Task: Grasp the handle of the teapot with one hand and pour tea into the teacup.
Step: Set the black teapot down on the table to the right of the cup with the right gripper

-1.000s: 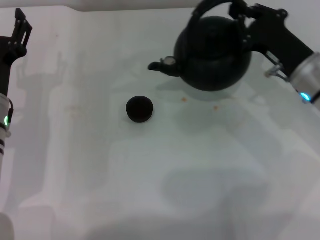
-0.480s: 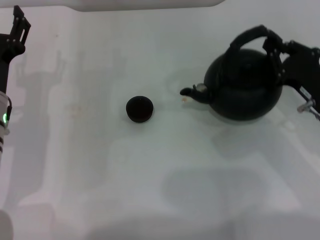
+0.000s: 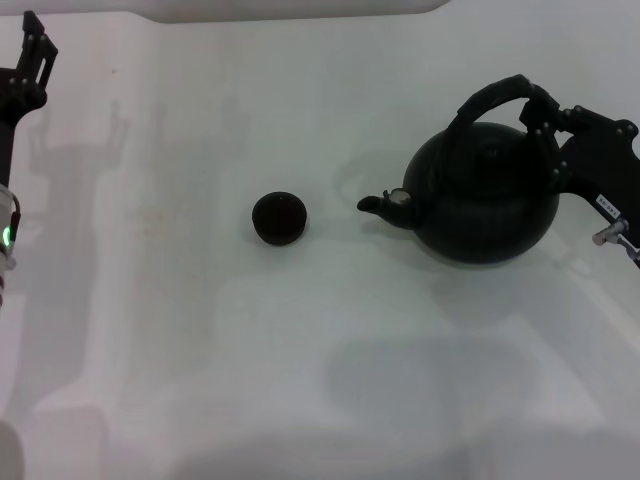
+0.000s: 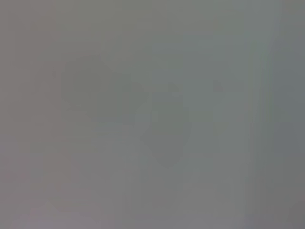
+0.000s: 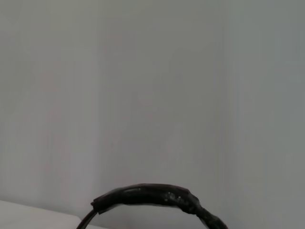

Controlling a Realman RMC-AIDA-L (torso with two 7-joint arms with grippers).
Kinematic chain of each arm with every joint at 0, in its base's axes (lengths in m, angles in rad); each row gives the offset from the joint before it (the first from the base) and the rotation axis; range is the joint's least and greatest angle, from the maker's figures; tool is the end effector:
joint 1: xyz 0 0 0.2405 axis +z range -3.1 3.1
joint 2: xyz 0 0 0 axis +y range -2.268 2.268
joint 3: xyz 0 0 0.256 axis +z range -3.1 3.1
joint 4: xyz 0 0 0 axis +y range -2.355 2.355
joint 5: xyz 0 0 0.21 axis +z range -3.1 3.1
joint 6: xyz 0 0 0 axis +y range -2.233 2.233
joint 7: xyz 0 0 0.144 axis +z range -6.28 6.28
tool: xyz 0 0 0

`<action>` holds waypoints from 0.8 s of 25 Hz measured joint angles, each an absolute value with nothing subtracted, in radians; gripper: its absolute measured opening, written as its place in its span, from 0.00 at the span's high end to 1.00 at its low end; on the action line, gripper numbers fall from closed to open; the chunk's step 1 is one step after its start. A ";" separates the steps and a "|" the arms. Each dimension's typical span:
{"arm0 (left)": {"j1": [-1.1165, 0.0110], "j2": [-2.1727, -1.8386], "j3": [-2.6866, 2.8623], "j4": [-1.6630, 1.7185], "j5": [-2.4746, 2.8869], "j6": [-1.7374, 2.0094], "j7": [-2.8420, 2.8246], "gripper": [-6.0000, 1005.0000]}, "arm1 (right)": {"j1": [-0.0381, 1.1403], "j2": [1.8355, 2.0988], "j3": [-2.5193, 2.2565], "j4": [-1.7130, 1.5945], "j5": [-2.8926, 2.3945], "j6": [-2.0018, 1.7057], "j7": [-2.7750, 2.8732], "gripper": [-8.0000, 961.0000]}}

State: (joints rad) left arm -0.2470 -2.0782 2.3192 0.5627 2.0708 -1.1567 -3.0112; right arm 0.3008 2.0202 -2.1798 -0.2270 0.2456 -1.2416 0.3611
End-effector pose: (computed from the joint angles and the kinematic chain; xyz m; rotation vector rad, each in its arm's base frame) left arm -0.3030 0.3060 -0.0203 -1.3759 -0.6052 -0.7696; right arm 0.3257 0.2811 -0.0380 -1.9823 0.4970 0.7912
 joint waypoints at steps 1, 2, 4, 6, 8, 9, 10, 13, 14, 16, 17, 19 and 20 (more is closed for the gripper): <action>-0.247 -2.078 2.320 0.563 2.071 -1.157 -3.011 0.13 | 0.301 2.020 -2.181 -0.227 0.245 -1.241 0.361 0.84; -0.247 -2.078 2.320 0.563 2.071 -1.157 -3.011 0.13 | 0.301 2.020 -2.181 -0.227 0.245 -1.241 0.361 0.84; -0.247 -2.079 2.321 0.563 2.071 -1.157 -3.011 0.12 | 0.301 2.020 -2.181 -0.225 0.245 -1.241 0.361 0.84; -0.247 -2.079 2.320 0.563 2.071 -1.157 -3.011 0.12 | 0.302 2.020 -2.181 -0.224 0.245 -1.240 0.362 0.84; -0.247 -2.079 2.320 0.559 2.071 -1.157 -3.011 0.12 | 0.303 2.020 -2.183 -0.224 0.246 -1.233 0.364 0.84; -0.247 -2.079 2.319 0.556 2.071 -1.157 -3.011 0.12 | 0.303 2.020 -2.183 -0.225 0.248 -1.226 0.367 0.84; -0.247 -2.079 2.319 0.555 2.071 -1.157 -3.011 0.12 | 0.303 2.020 -2.183 -0.225 0.248 -1.226 0.367 0.84; -0.247 -2.080 2.318 0.554 2.071 -1.157 -3.011 0.12 | 0.301 2.020 -2.179 -0.229 0.252 -1.202 0.393 0.83; -0.246 -2.080 2.318 0.554 2.071 -1.157 -3.011 0.12 | 0.302 2.020 -2.179 -0.229 0.252 -1.194 0.401 0.83; -0.246 -2.080 2.318 0.553 2.071 -1.157 -3.011 0.12 | 0.303 2.020 -2.178 -0.230 0.253 -1.178 0.411 0.83; -0.246 -2.080 2.318 0.552 2.071 -1.157 -3.011 0.12 | 0.303 2.020 -2.178 -0.231 0.253 -1.176 0.413 0.83; -0.246 -2.080 2.318 0.551 2.071 -1.157 -3.011 0.12 | 0.301 2.021 -2.178 -0.233 0.253 -1.175 0.420 0.83; -0.247 -2.080 2.318 0.551 2.071 -1.157 -3.011 0.12 | 0.300 2.021 -2.178 -0.233 0.253 -1.175 0.427 0.83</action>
